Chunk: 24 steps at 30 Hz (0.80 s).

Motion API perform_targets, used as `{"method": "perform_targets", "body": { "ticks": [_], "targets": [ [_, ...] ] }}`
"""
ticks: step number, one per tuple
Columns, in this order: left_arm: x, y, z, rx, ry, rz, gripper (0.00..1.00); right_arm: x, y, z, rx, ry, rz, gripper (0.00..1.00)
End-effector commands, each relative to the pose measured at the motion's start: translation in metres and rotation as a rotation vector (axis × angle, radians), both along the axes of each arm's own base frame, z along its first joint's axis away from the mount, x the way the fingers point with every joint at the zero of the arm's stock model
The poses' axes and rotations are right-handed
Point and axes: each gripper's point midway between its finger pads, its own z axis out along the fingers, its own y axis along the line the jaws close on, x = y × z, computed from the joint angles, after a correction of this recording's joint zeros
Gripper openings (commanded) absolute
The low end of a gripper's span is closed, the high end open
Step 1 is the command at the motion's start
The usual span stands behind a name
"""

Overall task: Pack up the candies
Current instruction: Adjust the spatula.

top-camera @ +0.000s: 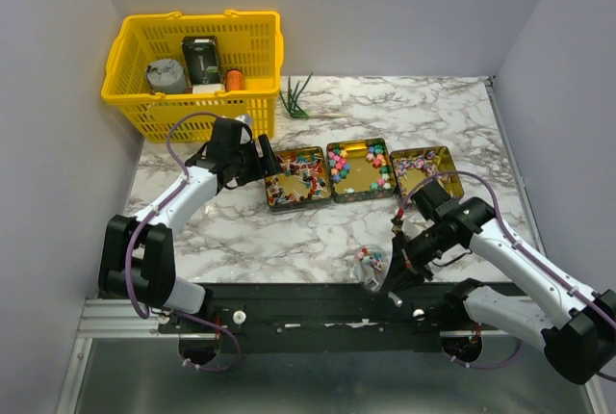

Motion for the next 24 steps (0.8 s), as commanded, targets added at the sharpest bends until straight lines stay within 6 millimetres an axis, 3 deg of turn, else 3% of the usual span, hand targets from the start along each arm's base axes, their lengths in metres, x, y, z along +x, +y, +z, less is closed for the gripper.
{"method": "perform_targets", "body": {
  "ticks": [1,7,8,11,14,15,16,19,24],
  "targets": [
    [0.000,0.003,0.002,0.019,-0.015,0.001,0.84,0.012,0.007,0.026,0.075,-0.102,0.010,0.01],
    [0.003,-0.002,0.024,-0.006,-0.054,-0.021,0.86,0.046,0.010,0.038,0.032,-0.307,0.073,0.01],
    [0.003,-0.004,0.028,-0.014,-0.058,-0.028,0.86,0.056,0.014,0.049,0.045,-0.364,0.080,0.01],
    [0.005,-0.011,0.046,-0.050,-0.076,-0.052,0.87,0.089,0.023,0.054,0.040,-0.496,0.127,0.01],
    [0.009,-0.018,0.068,-0.090,-0.097,-0.075,0.89,0.123,0.031,0.046,0.000,-0.612,0.185,0.01],
    [0.011,-0.019,0.077,-0.097,-0.107,-0.078,0.89,0.139,0.037,0.055,0.003,-0.685,0.196,0.01],
    [0.011,-0.021,0.082,-0.115,-0.104,-0.095,0.90,0.154,0.038,0.045,-0.049,-0.715,0.213,0.01],
    [0.010,-0.032,0.097,-0.175,-0.097,-0.153,0.91,0.182,0.051,0.045,-0.094,-0.845,0.323,0.01],
    [-0.001,-0.050,0.108,-0.262,-0.090,-0.284,0.91,0.201,0.068,0.036,-0.159,-0.986,0.521,0.01]
  ]
}}
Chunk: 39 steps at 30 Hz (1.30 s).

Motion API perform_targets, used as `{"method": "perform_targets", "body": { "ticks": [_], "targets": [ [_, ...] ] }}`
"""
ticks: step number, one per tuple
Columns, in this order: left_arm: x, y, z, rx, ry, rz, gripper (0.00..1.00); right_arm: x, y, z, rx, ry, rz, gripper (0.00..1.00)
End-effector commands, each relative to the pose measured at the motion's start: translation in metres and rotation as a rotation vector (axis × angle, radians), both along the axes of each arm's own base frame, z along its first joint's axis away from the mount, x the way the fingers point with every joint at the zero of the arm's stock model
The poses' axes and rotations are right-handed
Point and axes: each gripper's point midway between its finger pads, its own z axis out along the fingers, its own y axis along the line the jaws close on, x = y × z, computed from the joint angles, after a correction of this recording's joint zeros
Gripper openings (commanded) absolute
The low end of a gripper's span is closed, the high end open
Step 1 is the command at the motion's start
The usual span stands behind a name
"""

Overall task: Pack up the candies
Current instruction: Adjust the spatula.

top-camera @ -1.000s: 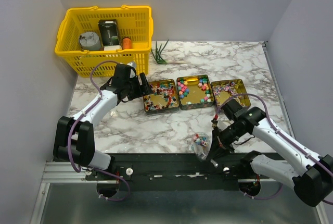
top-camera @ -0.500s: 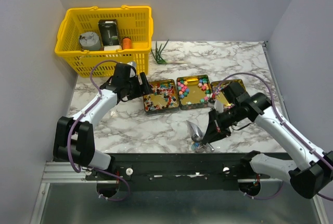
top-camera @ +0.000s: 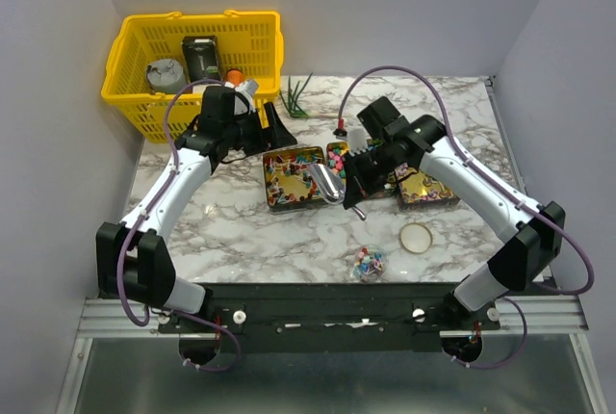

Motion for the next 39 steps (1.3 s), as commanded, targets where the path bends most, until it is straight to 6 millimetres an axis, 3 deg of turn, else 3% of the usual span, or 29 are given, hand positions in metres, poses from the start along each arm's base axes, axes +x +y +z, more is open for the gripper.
{"method": "perform_targets", "body": {
  "ticks": [1,5,12,21,24,28,30,33,34,37,39],
  "targets": [
    [-0.021,-0.021,0.007,-0.094,0.040,-0.171,0.91,0.028,0.005,-0.006,-0.123,-0.231,0.146,0.01],
    [-0.036,-0.034,0.013,-0.183,0.051,-0.269,0.91,0.039,0.013,-0.002,-0.152,-0.335,0.207,0.01],
    [-0.068,-0.049,0.003,-0.271,0.126,-0.405,0.84,0.038,0.022,0.004,-0.177,-0.463,0.314,0.01],
    [-0.101,-0.056,0.006,-0.313,0.122,-0.532,0.62,0.023,0.018,0.015,-0.143,-0.517,0.440,0.01],
    [-0.112,-0.061,0.008,-0.327,0.123,-0.576,0.47,0.020,0.019,0.019,-0.122,-0.533,0.462,0.01],
    [-0.113,-0.065,0.009,-0.341,0.157,-0.568,0.00,0.020,0.021,0.024,-0.106,-0.544,0.460,0.01],
    [-0.108,-0.065,0.007,-0.338,0.185,-0.529,0.00,0.024,0.018,0.025,-0.130,-0.539,0.421,0.01],
    [-0.105,-0.067,0.010,-0.392,0.240,-0.488,0.00,0.027,0.013,0.022,-0.153,-0.555,0.387,0.16],
    [-0.105,-0.067,0.013,-0.407,0.240,-0.481,0.00,0.024,0.006,0.019,-0.161,-0.562,0.377,0.32],
    [-0.108,-0.067,0.017,-0.451,0.279,-0.458,0.00,0.027,0.000,0.013,-0.172,-0.598,0.320,0.57],
    [-0.109,-0.065,0.016,-0.462,0.300,-0.447,0.00,0.031,-0.003,0.023,-0.154,-0.648,0.270,0.62]
  ]
}}
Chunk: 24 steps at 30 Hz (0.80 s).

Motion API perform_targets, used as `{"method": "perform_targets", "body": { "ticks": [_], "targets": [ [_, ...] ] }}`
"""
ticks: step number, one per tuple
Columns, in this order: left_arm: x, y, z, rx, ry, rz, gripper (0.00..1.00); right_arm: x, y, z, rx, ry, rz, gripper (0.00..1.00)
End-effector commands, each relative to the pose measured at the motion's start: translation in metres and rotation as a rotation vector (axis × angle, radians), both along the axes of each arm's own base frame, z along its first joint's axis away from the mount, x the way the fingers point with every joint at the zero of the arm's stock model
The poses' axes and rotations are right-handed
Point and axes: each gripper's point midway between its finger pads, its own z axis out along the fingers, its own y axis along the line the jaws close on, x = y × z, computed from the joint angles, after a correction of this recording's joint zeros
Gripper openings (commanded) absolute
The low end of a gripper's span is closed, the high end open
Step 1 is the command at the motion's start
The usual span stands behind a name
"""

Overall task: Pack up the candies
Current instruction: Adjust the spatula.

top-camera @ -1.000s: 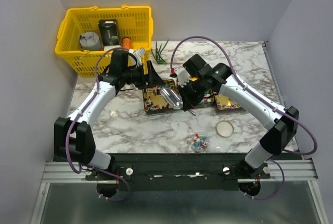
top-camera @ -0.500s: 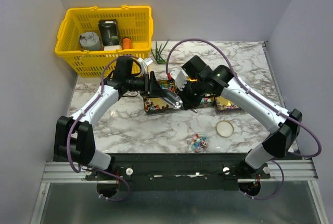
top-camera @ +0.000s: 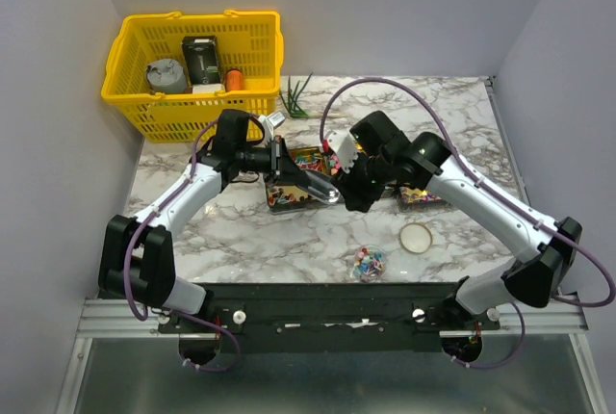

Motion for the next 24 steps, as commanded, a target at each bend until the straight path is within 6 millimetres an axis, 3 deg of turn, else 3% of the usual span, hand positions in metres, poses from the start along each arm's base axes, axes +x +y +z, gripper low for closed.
{"method": "perform_targets", "body": {
  "ticks": [1,7,15,21,24],
  "targets": [
    [-0.008,0.001,0.017,-0.064,0.059,0.007,0.00,0.013,-0.004,0.020,0.078,-0.136,-0.090,0.65],
    [-0.013,0.003,0.014,-0.064,0.113,0.010,0.00,0.021,-0.007,0.034,0.131,-0.208,-0.149,0.67],
    [-0.017,0.002,0.019,-0.109,0.159,0.020,0.00,0.019,-0.007,0.020,0.118,-0.209,-0.115,0.62],
    [-0.020,0.003,0.021,-0.127,0.178,0.015,0.00,0.017,-0.003,0.019,0.143,-0.197,-0.115,0.48],
    [-0.021,0.003,0.021,-0.132,0.188,0.019,0.00,0.016,-0.003,0.017,0.145,-0.186,-0.119,0.29]
  ]
}}
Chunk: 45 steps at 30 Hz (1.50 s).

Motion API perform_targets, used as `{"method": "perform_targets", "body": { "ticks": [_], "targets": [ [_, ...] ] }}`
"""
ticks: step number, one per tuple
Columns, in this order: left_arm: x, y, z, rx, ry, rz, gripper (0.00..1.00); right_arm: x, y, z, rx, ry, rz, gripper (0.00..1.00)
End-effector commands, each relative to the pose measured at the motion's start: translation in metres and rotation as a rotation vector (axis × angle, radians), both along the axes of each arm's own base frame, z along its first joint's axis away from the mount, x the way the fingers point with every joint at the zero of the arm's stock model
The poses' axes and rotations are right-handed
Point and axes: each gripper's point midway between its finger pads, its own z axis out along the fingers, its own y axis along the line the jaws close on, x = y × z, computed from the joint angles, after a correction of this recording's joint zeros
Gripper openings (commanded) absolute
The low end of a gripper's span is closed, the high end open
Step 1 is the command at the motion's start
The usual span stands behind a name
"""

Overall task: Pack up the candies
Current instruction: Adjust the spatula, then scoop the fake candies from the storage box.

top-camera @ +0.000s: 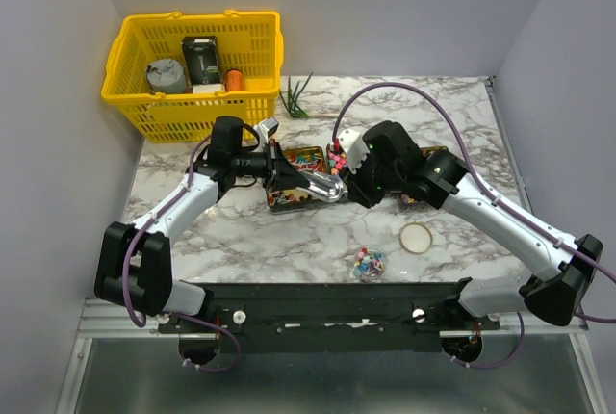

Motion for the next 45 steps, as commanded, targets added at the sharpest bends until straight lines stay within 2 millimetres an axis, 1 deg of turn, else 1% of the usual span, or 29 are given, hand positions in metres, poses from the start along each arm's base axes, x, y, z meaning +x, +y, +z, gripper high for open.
{"method": "perform_targets", "body": {
  "ticks": [1,3,4,5,9,11,12,13,15,17,19,20,22,23,25,26,27,28,30,32,33,34,35,37,38,39,41,43,45],
  "targets": [
    [-0.012,0.001,0.016,-0.057,-0.001,-0.043,0.00,0.002,0.004,0.008,0.039,-0.030,-0.008,0.17],
    [-0.012,0.002,0.012,-0.056,0.013,-0.036,0.00,0.001,0.003,0.008,0.038,-0.020,-0.013,0.09],
    [-0.011,0.002,0.012,-0.061,0.001,-0.034,0.00,0.000,0.003,0.008,0.037,-0.018,-0.011,0.03],
    [-0.011,0.002,0.011,-0.060,0.001,-0.033,0.00,0.000,0.002,0.009,0.039,-0.018,-0.018,0.01],
    [-0.011,0.003,-0.005,-0.023,0.013,-0.031,0.00,0.002,0.003,0.024,0.058,-0.045,-0.011,0.01],
    [-0.010,0.006,-0.019,0.026,-0.026,-0.040,0.00,0.003,0.003,0.030,0.061,-0.059,-0.005,0.01],
    [-0.013,0.008,-0.024,0.062,0.011,-0.042,0.00,0.003,0.004,0.033,0.065,-0.064,0.000,0.01],
    [-0.009,0.009,-0.033,0.101,0.011,-0.029,0.00,0.005,0.006,0.039,0.072,-0.072,0.003,0.01],
    [-0.009,0.012,-0.040,0.141,-0.006,-0.041,0.00,0.005,0.009,0.042,0.074,-0.072,0.019,0.01],
    [-0.006,0.015,-0.048,0.177,-0.012,-0.032,0.06,0.008,0.013,0.044,0.074,-0.071,0.027,0.01],
    [-0.003,0.016,-0.052,0.199,-0.021,-0.033,0.12,0.010,0.016,0.041,0.067,-0.057,0.026,0.01],
    [0.000,0.018,-0.055,0.217,-0.025,-0.021,0.23,0.011,0.017,0.041,0.066,-0.053,0.024,0.01],
    [0.010,0.022,-0.056,0.244,-0.046,0.000,0.38,0.013,0.016,0.028,0.022,-0.018,0.007,0.01],
    [0.017,0.026,-0.058,0.271,-0.058,0.025,0.55,0.014,0.015,0.025,0.009,-0.002,-0.008,0.01],
    [0.033,0.037,-0.054,0.316,-0.094,0.070,0.71,0.015,0.010,0.008,-0.042,0.047,-0.033,0.01],
    [0.039,0.043,-0.051,0.336,-0.109,0.093,0.75,0.016,0.009,0.001,-0.057,0.076,-0.056,0.01],
    [0.053,0.055,-0.047,0.383,-0.133,0.152,0.79,0.014,0.004,-0.006,-0.076,0.120,-0.070,0.01],
    [0.059,0.062,-0.041,0.399,-0.169,0.176,0.87,0.016,0.002,-0.017,-0.098,0.159,-0.084,0.01],
    [0.075,0.078,-0.030,0.462,-0.221,0.254,0.93,0.016,0.000,-0.026,-0.101,0.223,-0.119,0.01],
    [0.082,0.091,-0.021,0.520,-0.282,0.315,0.98,0.020,0.005,-0.034,-0.089,0.288,-0.168,0.01],
    [0.085,0.096,-0.017,0.540,-0.305,0.342,0.99,0.019,0.008,-0.035,-0.068,0.341,-0.188,0.01],
    [0.087,0.104,-0.016,0.578,-0.328,0.390,0.99,0.023,0.014,-0.027,-0.035,0.356,-0.202,0.01],
    [0.088,0.108,-0.017,0.596,-0.335,0.414,0.99,0.026,0.022,-0.033,-0.019,0.417,-0.254,0.01],
    [0.089,0.119,-0.024,0.646,-0.333,0.465,0.99,0.028,0.035,-0.029,0.050,0.518,-0.283,0.01],
    [0.089,0.122,-0.027,0.662,-0.330,0.477,0.99,0.036,0.048,-0.027,0.088,0.570,-0.318,0.01],
    [0.089,0.124,-0.031,0.676,-0.323,0.483,0.99,0.033,0.056,-0.021,0.123,0.628,-0.312,0.01],
    [0.088,0.132,-0.045,0.726,-0.298,0.497,0.99,0.039,0.075,-0.007,0.195,0.696,-0.345,0.01],
    [0.087,0.137,-0.062,0.764,-0.264,0.495,0.99,0.042,0.090,-0.010,0.223,0.783,-0.373,0.01],
    [0.088,0.140,-0.070,0.790,-0.254,0.504,0.98,0.039,0.104,-0.010,0.261,0.900,-0.416,0.01]
  ]
}}
